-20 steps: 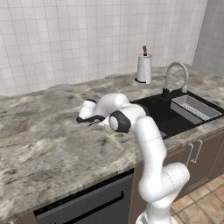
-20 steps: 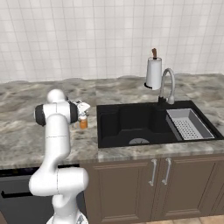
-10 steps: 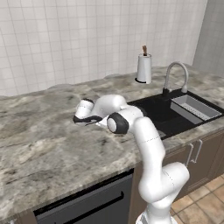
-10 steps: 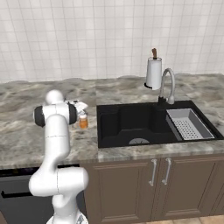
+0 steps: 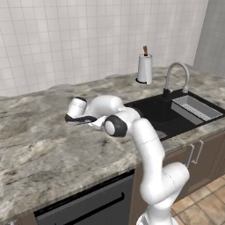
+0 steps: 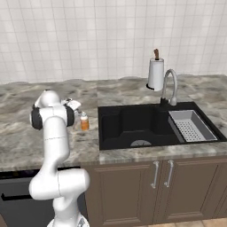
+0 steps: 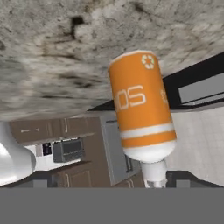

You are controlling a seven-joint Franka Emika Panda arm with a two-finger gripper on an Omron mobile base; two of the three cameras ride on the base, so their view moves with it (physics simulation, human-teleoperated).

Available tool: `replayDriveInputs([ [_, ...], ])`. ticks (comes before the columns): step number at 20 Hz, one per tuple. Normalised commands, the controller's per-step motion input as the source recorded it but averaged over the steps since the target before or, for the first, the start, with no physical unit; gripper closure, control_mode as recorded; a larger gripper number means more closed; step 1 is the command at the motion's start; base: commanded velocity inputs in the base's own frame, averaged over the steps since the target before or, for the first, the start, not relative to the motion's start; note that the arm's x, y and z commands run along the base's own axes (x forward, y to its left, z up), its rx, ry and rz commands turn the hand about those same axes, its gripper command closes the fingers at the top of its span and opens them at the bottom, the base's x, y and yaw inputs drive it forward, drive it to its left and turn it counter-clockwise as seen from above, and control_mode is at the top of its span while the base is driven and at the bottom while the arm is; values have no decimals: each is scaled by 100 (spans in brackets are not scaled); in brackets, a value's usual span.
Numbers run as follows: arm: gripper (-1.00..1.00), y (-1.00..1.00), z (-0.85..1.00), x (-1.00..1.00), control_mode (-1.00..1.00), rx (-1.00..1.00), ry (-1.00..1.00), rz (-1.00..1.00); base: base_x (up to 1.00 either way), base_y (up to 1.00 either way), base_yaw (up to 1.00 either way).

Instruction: Restock the sink supplies by placing the sponge and soap dispenser on the counter and next to the sink. Make sure the soap dispenser is upright.

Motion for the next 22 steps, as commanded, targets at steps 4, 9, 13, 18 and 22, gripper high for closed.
replayDriveInputs([
  [4,-100,52,12,-46,-100,0,-24,0,0,0,0],
  [9,-100,38,0,-93,-100,1,-41,11,0,0,0],
  [13,-100,-3,7,-100,-100,20,-48,5,0,0,0],
  [18,-100,-26,46,-100,-100,31,-33,4,0,0,0],
  [22,-100,-33,57,-100,-100,35,-30,4,0,0,0],
])
